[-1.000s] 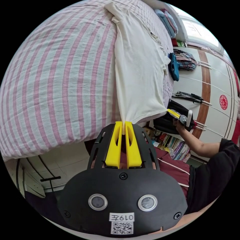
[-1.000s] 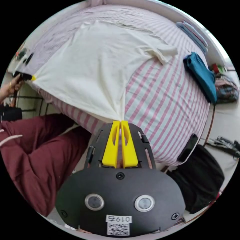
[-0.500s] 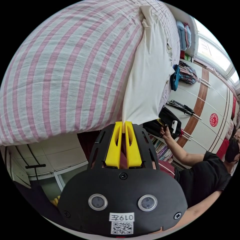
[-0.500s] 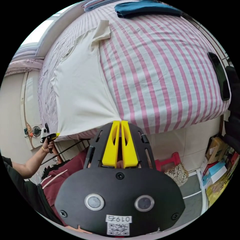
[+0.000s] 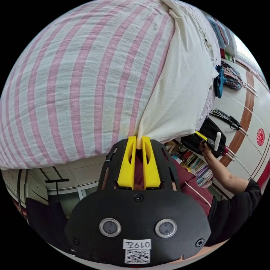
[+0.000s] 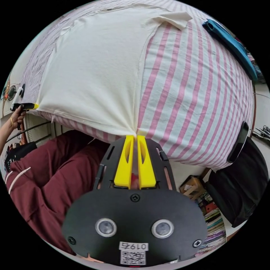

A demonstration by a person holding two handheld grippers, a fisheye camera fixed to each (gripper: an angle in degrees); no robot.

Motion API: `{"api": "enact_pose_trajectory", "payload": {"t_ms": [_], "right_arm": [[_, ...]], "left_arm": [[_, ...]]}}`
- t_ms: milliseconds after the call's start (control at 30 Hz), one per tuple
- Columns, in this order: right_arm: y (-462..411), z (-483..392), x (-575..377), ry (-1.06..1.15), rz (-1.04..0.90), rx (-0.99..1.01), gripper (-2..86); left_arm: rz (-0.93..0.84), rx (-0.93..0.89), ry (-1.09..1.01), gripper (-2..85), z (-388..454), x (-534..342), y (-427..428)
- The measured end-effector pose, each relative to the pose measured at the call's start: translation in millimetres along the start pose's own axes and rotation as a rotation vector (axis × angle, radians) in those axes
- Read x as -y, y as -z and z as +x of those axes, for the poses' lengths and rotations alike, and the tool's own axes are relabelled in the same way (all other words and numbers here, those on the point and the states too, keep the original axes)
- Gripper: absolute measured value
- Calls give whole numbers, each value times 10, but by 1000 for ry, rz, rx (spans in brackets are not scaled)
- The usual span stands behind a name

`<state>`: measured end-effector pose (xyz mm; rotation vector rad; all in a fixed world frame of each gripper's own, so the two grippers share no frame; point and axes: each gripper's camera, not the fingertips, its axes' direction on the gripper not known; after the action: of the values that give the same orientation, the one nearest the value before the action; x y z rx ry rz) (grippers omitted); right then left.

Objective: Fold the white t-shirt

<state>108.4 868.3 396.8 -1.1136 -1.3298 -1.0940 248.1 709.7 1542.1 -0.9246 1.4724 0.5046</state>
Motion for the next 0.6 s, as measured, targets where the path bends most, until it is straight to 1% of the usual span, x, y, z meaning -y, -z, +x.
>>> {"api": "enact_pose_trajectory", "payload": {"t_ms": [100,167,267,367,433,533,600], "right_arm": [[100,87,-66,-43,20,69,97],[170,123,-101,-69,16,99,108],[314,145,-181,-81,36,88,108],[320,152,-261,-55,-32,47,103],[350,173,-314,-59,-39,35,90],[550,239,-342,-114,46,57,77],[748,267,-279,-147,135,100,65]], "left_arm": [[21,51,-60,16,135,-75,43],[43,50,-75,17,175,-142,78],[84,48,-80,17,219,-275,157],[101,3,-48,16,202,-385,212],[104,-26,-28,14,202,-437,253],[85,-7,-29,12,260,-476,296],[68,-3,-35,10,290,-518,307]]}}
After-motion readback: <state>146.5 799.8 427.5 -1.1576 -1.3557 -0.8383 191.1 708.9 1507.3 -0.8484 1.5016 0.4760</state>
